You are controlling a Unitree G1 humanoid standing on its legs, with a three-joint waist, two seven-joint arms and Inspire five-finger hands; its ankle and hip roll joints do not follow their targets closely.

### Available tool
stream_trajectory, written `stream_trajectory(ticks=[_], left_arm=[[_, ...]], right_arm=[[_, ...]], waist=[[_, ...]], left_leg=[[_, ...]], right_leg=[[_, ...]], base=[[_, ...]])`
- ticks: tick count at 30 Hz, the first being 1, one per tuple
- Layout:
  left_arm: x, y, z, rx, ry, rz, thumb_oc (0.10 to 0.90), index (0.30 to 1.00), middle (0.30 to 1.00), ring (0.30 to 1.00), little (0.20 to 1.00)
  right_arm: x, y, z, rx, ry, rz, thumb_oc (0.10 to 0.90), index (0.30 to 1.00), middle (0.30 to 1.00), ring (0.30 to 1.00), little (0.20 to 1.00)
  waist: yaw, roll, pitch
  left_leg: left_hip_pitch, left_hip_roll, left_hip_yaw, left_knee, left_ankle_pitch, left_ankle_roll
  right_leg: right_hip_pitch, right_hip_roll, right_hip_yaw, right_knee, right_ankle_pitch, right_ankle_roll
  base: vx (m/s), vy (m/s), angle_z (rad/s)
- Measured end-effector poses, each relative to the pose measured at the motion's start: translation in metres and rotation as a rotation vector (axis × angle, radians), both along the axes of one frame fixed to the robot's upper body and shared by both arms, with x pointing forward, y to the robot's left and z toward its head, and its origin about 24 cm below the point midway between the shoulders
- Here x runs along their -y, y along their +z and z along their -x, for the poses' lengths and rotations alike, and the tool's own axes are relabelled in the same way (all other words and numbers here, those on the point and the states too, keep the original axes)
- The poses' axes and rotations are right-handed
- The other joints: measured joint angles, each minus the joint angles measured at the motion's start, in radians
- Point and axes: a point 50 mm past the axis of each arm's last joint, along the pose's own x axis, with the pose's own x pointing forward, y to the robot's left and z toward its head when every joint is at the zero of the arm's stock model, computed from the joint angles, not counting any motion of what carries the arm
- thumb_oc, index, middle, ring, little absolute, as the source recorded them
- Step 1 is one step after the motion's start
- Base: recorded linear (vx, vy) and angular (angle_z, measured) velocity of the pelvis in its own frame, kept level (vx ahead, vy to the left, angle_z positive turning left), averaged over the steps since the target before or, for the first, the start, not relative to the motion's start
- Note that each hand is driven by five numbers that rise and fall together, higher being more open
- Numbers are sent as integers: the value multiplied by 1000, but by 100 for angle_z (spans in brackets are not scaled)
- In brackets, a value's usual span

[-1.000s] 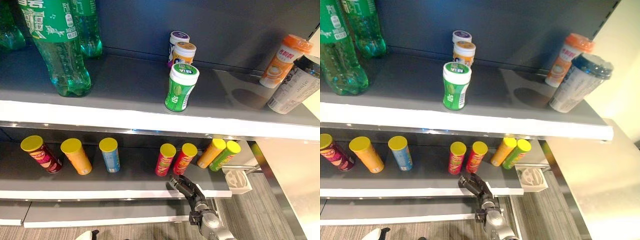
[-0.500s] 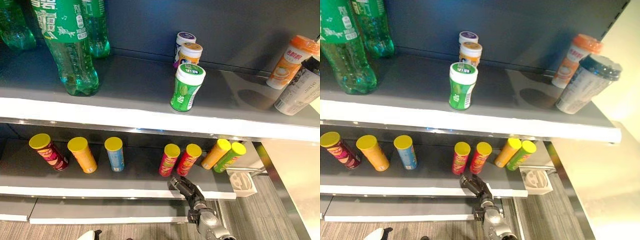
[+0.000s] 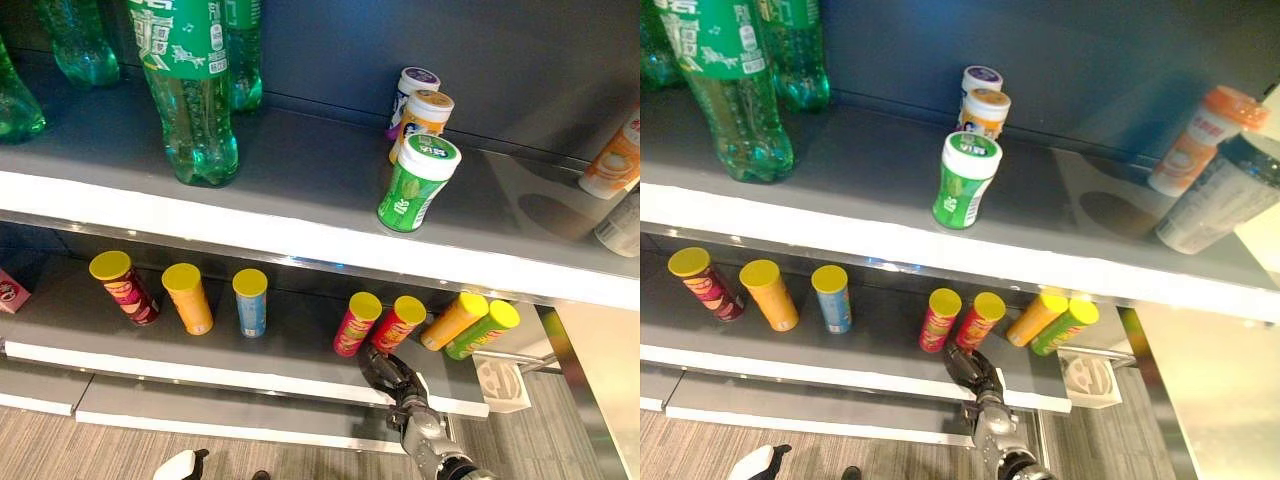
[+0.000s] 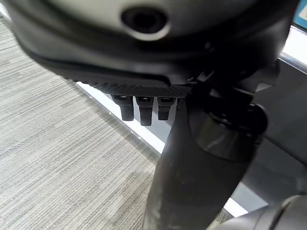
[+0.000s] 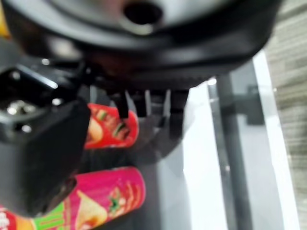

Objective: Put the goods on the table back onto the shelves and tidy them up.

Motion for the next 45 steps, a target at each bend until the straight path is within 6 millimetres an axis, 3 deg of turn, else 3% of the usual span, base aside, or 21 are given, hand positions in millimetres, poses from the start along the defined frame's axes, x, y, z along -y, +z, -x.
stream_trajectory(ticks=[11, 19, 28, 45], left_arm=[[0, -1, 6, -16, -2, 0, 800, 900, 900, 900, 900], [-20, 16, -39, 99, 5, -15, 800, 900, 900, 900, 900], [-4, 5, -18, 40, 21, 26, 800, 900, 900, 900, 900], [-5, 5, -18, 55, 66, 28, 800, 900, 900, 900, 900]], right_arm=[[6, 7, -13, 10, -87, -13, 800, 900, 900, 900, 900], [-10, 12, -20, 27, -58, -19, 800, 900, 900, 900, 900], [-21, 12, -19, 26, -92, -61, 800, 900, 900, 900, 900], [-38, 14, -20, 26, -59, -74, 800, 900, 900, 900, 900]], waist=[[22, 9, 7], [11, 16, 12], [10, 1, 18], [12, -6, 24]], left_leg=[[-21, -4, -44, 1, 12, 6], [-23, -5, -40, 1, 8, 1], [-10, -4, -40, 2, 11, 4], [3, 0, -43, 2, 5, 9]], right_leg=[[2, 0, -52, 2, 0, -1], [1, -2, -50, 6, 0, -1], [-5, -8, -49, 30, 0, -1], [-8, -16, -49, 73, 0, -1]], base=[[5, 10, 13], [-17, 17, -2], [0, 0, 0], [0, 0, 0]])
